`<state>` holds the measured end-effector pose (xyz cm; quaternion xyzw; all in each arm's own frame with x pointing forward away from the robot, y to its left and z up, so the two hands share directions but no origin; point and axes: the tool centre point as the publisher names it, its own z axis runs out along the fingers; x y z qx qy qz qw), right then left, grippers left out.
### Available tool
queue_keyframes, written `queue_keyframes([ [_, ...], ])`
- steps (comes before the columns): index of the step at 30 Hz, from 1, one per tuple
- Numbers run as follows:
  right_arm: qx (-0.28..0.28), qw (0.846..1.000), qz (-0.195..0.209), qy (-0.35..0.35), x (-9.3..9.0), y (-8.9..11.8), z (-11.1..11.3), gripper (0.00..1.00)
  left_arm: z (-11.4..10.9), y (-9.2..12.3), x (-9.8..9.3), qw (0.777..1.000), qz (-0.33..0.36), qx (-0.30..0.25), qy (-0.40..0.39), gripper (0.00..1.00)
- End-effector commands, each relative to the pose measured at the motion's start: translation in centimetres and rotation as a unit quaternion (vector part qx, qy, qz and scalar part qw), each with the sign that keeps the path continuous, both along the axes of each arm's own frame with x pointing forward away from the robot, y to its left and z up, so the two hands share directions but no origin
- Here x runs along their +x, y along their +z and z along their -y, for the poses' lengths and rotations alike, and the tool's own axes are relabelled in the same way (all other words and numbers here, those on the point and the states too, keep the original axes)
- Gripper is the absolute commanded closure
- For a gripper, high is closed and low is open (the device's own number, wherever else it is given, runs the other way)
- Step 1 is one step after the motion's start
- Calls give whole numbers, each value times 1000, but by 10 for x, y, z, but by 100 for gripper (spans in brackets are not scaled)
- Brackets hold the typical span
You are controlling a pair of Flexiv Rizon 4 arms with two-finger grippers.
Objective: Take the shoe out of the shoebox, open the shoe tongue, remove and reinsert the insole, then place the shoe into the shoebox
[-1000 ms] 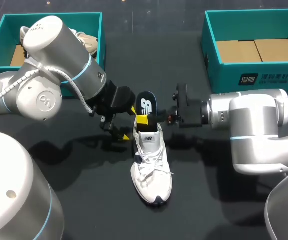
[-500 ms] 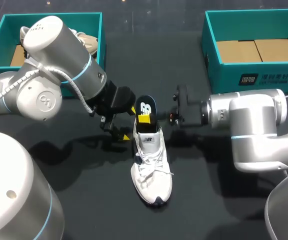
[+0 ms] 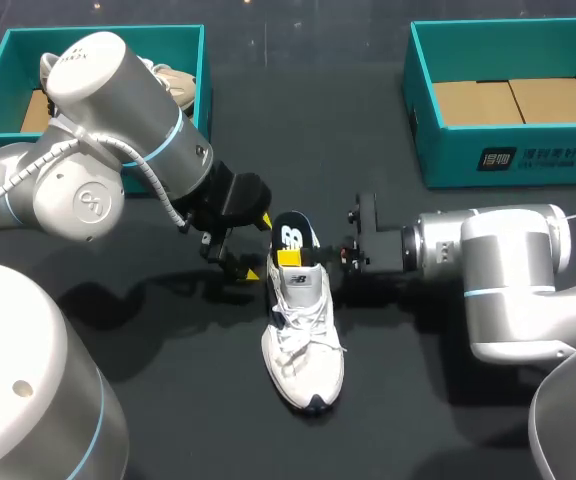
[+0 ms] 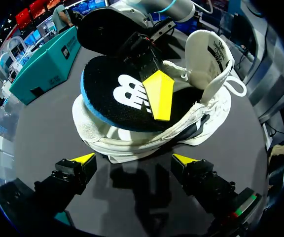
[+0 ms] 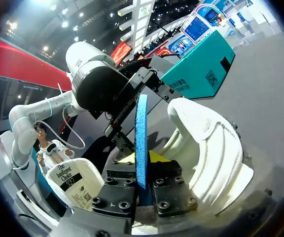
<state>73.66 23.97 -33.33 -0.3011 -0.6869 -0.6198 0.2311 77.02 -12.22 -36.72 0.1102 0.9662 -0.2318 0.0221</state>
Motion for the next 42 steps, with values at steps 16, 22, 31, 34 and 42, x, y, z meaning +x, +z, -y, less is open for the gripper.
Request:
queue_keyframes([
  [16,-7,999,37,15,28,25,9,100,0,-1,0,1000,0,0,-1,0],
  [22,0,1000,-1,24,24,2,4,100,0,-1,0,1000,0,0,-1,0],
  [31,8,999,-37,14,3,-17,3,100,0,-1,0,1000,0,0,-1,0],
  [34,2,1000,-21,12,1,-8,0,85,0,-1,0,1000,0,0,-1,0],
  [42,-26,999,33,16,5,22,-2,61,0,-1,0,1000,0,0,-1,0],
])
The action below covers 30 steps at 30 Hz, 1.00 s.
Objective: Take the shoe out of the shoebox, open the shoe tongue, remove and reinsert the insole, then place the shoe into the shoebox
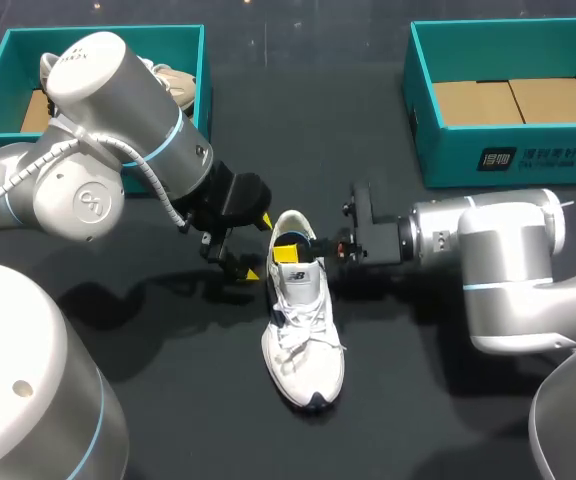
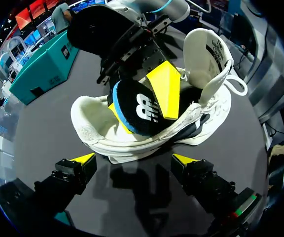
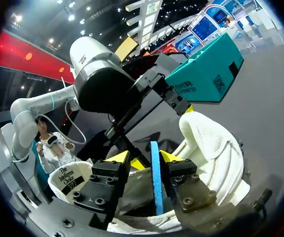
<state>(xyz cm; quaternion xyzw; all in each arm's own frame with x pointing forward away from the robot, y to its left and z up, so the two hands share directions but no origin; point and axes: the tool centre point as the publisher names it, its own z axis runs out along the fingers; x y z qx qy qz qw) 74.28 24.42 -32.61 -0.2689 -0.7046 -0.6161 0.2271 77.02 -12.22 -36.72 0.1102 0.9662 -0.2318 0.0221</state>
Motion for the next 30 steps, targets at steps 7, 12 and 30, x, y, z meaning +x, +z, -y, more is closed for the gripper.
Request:
queue_keyframes([
  [7,-29,999,14,-20,11,20,11,67,0,-1,0,1000,0,0,-1,0],
  [12,-29,999,14,-23,16,18,12,84,0,-1,0,1000,0,0,-1,0],
  [30,-42,998,-37,-19,-5,-7,2,100,0,-1,0,1000,0,0,-1,0],
])
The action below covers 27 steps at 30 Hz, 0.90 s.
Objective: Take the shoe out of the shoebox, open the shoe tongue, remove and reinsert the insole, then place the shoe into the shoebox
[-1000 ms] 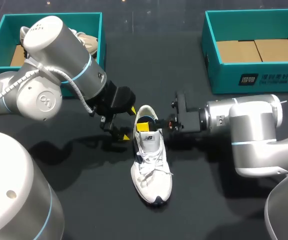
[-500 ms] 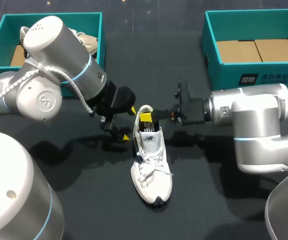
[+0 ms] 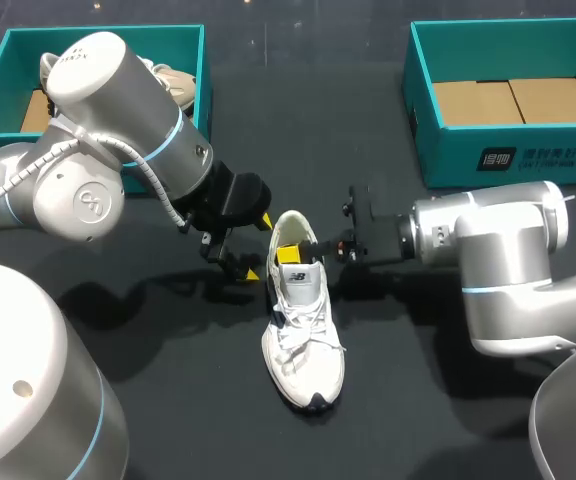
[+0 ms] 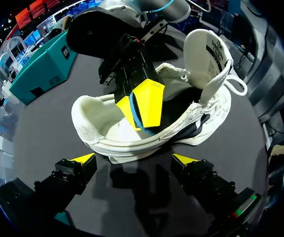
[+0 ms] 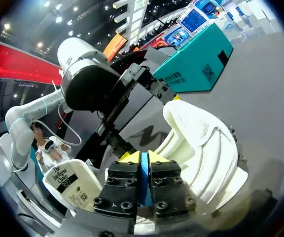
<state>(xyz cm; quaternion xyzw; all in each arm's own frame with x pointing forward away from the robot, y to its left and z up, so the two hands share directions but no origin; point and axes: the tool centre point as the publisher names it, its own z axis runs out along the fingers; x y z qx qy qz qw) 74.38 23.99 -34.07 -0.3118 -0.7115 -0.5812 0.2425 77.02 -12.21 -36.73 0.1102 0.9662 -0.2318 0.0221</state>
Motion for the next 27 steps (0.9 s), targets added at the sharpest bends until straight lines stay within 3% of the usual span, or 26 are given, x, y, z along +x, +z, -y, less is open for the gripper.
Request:
queue_keyframes([
  [1,-11,1000,14,-8,-6,11,-1,95,1,1,0,1000,4,-2,-3,0],
  [2,-14,1000,20,-8,-7,15,-1,80,1,4,0,1000,7,-3,-4,0],
  [3,-17,1000,25,-7,-7,18,-1,73,1,6,0,1000,8,-4,-4,0],
  [5,-25,999,34,-6,-7,24,0,65,0,9,0,1000,12,-7,-6,0],
  [13,-54,997,53,-13,-7,41,10,61,-5,17,2,1000,21,-3,-5,0],
  [27,-93,994,26,-53,7,44,50,59,-21,37,11,999,50,8,-4,0],
])
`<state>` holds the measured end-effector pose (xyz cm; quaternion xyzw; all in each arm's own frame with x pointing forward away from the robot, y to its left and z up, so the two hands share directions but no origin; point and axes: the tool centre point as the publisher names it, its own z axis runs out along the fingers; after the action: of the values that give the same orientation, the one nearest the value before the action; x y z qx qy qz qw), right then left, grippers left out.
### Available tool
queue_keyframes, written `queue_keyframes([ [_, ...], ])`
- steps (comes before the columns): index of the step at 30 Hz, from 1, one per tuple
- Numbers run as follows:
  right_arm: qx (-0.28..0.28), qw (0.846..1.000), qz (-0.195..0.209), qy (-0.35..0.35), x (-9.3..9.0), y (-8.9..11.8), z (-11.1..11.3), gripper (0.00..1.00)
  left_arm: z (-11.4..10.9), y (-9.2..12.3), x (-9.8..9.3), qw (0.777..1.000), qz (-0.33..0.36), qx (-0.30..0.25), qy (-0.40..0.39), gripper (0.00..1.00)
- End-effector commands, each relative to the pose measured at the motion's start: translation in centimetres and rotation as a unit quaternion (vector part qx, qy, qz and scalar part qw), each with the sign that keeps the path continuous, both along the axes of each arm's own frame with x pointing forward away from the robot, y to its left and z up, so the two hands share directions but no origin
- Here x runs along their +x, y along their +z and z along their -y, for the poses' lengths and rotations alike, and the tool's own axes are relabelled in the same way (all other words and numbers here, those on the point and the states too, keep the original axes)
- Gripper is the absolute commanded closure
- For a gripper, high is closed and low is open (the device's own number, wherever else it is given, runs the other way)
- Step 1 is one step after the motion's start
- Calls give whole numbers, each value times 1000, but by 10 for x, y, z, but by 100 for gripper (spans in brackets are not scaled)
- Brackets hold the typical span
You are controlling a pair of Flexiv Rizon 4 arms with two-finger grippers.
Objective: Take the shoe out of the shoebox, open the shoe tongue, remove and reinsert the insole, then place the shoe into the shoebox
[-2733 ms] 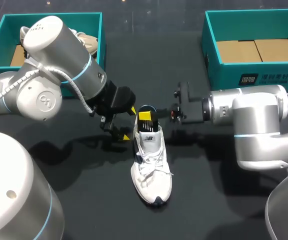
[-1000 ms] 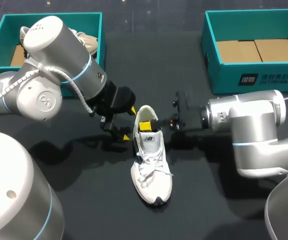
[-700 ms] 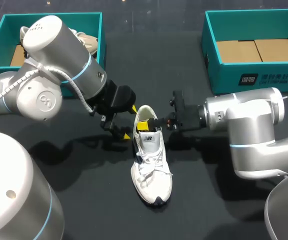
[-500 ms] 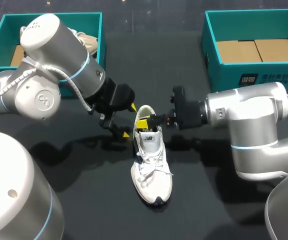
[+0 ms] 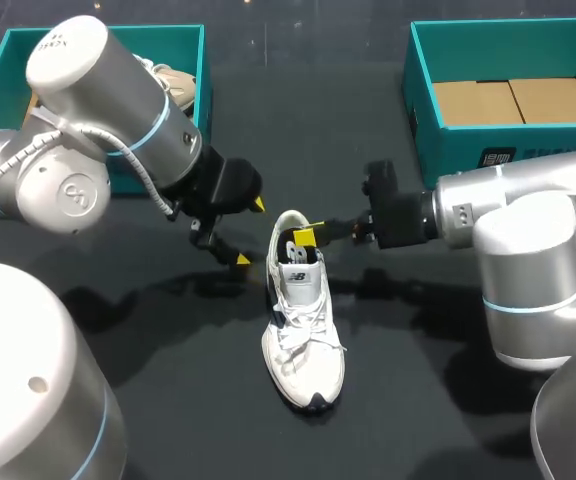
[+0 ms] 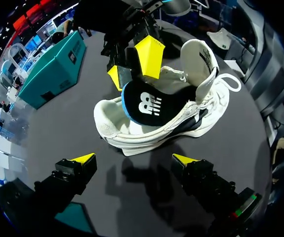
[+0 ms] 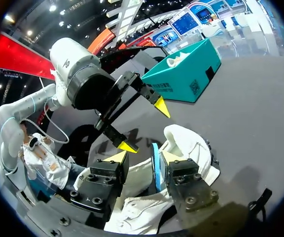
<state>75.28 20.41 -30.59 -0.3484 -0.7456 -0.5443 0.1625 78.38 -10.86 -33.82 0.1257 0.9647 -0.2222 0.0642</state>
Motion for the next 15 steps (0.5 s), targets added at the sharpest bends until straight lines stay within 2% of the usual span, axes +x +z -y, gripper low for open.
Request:
queue_keyframes([
  [1,-18,1000,-11,-5,-1,11,17,60,-10,9,-2,1000,6,4,2,0],
  [15,-104,991,-79,-30,7,40,55,58,-53,32,14,999,29,28,1,0],
])
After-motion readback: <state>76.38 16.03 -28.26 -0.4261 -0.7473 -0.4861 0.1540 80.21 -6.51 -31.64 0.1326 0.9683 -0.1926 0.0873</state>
